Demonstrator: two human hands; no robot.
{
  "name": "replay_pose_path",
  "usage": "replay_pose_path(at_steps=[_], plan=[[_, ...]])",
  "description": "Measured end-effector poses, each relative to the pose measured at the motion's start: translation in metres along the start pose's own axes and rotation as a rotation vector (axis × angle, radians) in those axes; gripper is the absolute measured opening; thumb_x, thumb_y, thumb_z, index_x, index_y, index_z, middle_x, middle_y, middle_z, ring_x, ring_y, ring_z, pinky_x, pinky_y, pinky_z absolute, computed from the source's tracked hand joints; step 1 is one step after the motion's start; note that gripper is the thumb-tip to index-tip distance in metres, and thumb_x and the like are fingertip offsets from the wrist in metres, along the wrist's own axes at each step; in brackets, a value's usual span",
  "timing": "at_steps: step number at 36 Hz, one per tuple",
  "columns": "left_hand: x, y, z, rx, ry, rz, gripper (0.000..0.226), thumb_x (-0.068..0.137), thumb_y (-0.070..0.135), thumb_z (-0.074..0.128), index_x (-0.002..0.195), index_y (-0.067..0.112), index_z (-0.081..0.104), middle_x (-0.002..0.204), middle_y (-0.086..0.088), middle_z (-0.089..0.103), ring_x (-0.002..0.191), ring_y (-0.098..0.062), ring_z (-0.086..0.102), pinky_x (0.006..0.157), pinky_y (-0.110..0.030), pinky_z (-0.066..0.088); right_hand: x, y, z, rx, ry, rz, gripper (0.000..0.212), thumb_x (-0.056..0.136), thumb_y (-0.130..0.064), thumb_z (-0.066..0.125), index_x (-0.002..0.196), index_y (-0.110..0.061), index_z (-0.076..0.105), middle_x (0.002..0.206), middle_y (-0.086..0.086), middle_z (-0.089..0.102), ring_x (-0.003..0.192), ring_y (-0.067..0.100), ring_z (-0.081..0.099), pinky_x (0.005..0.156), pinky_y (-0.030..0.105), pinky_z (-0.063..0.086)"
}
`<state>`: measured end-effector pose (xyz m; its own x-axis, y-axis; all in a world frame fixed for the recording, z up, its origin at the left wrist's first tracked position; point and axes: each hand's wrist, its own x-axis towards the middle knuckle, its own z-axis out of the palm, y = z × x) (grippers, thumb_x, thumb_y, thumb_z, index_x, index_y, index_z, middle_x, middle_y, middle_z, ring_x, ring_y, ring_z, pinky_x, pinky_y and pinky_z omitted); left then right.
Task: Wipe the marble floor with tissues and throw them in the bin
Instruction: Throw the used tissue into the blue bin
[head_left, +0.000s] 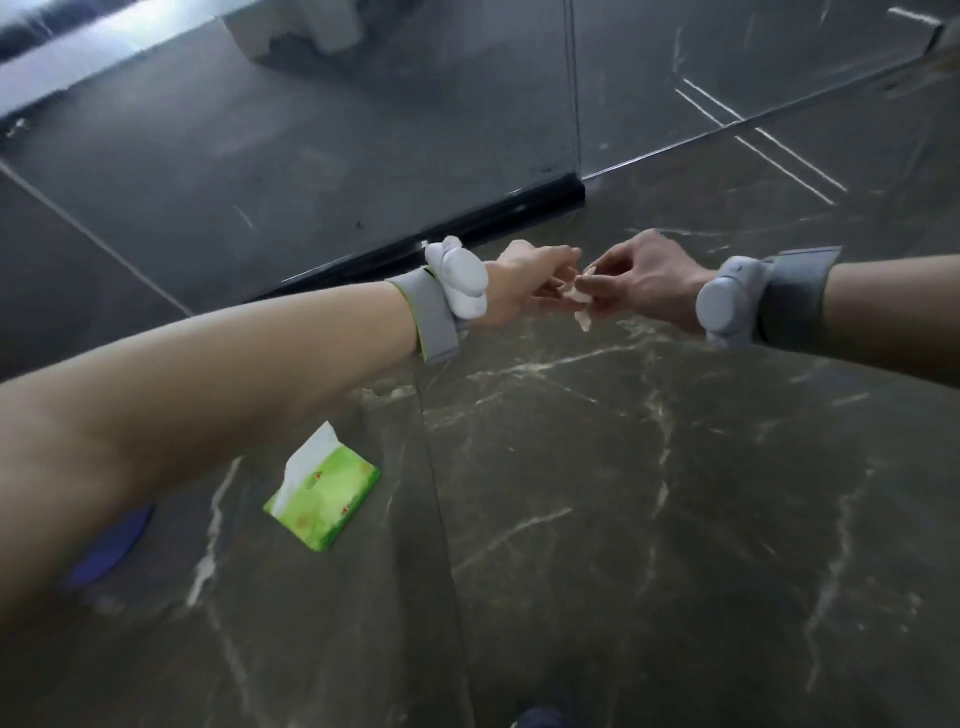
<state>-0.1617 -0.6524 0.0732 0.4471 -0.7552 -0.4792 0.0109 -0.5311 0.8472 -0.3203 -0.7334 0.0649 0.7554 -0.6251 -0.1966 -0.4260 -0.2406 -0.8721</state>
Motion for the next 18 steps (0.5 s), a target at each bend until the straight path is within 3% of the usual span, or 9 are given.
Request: replay_pose_path(at_steps=[4,7,9,11,14,16,18], plan=[[-0.028,-0.005,-0.028,0.026,-0.003,0.086,0.043,0.092,0.031,0.079,0.113,-0.007,0.074,0.113,-0.024,0.075,0.106,-0.027,0.076,0.099,-0.032,0.059,0.012,-0.026,0.015,-0.030,0.007,-0.054,0.024,0.077,-0.035,0.089,0.093,-0.019,0.081,0.088,0.001,0.080,0.091,0.017,0.077,0.095,0.035,0.059],[-0.055,-0.021,-0.070,0.108,0.035,0.118,0.035,0.084,0.033,0.087,0.106,0.006,0.079,0.098,-0.008,0.080,0.094,-0.016,0.077,0.085,-0.020,0.058,0.022,-0.051,0.043,-0.035,-0.043,-0.093,0.027,0.070,-0.028,0.094,0.091,-0.016,0.082,0.088,0.004,0.080,0.091,0.019,0.077,0.091,0.036,0.061],[-0.070,-0.033,-0.092,0.175,0.101,0.102,0.024,0.082,0.033,0.088,0.095,0.015,0.080,0.087,-0.005,0.074,0.082,-0.015,0.066,0.075,-0.023,0.053,0.027,-0.064,0.065,-0.001,-0.087,-0.104,0.021,0.072,-0.019,0.093,0.088,-0.012,0.081,0.086,0.008,0.079,0.088,0.022,0.077,0.084,0.031,0.062],[-0.078,-0.045,-0.106,0.143,0.155,0.082,0.012,0.086,0.026,0.085,0.090,0.017,0.077,0.086,-0.009,0.070,0.084,-0.019,0.059,0.081,-0.032,0.053,0.030,-0.076,0.082,-0.006,-0.097,-0.120,0.017,0.075,-0.014,0.090,0.089,-0.011,0.081,0.083,0.006,0.079,0.079,0.015,0.075,0.068,0.019,0.060],[-0.099,-0.059,-0.140,0.155,0.266,0.037,0.018,0.087,0.021,0.084,0.101,0.015,0.074,0.077,-0.001,0.065,0.072,-0.013,0.058,0.067,-0.025,0.054,0.035,-0.105,0.121,-0.018,-0.130,-0.152,0.014,0.073,-0.022,0.091,0.084,-0.019,0.083,0.078,-0.003,0.079,0.063,0.000,0.069,0.052,0.007,0.049],[-0.107,-0.063,-0.151,0.156,0.294,0.007,0.016,0.089,0.019,0.081,0.101,0.018,0.070,0.085,-0.001,0.064,0.076,-0.013,0.058,0.064,-0.024,0.055,0.036,-0.115,0.136,-0.002,-0.151,-0.163,0.012,0.070,-0.028,0.092,0.074,-0.026,0.081,0.074,-0.008,0.078,0.061,-0.004,0.069,0.055,0.007,0.049],[-0.117,-0.070,-0.167,0.116,0.297,-0.009,0.017,0.094,0.017,0.076,0.109,0.017,0.068,0.095,-0.002,0.065,0.079,-0.013,0.062,0.072,-0.028,0.061,0.038,-0.127,0.154,0.009,-0.154,-0.170,0.012,0.069,-0.029,0.092,0.071,-0.029,0.080,0.075,-0.007,0.078,0.070,0.001,0.071,0.065,0.013,0.054]])
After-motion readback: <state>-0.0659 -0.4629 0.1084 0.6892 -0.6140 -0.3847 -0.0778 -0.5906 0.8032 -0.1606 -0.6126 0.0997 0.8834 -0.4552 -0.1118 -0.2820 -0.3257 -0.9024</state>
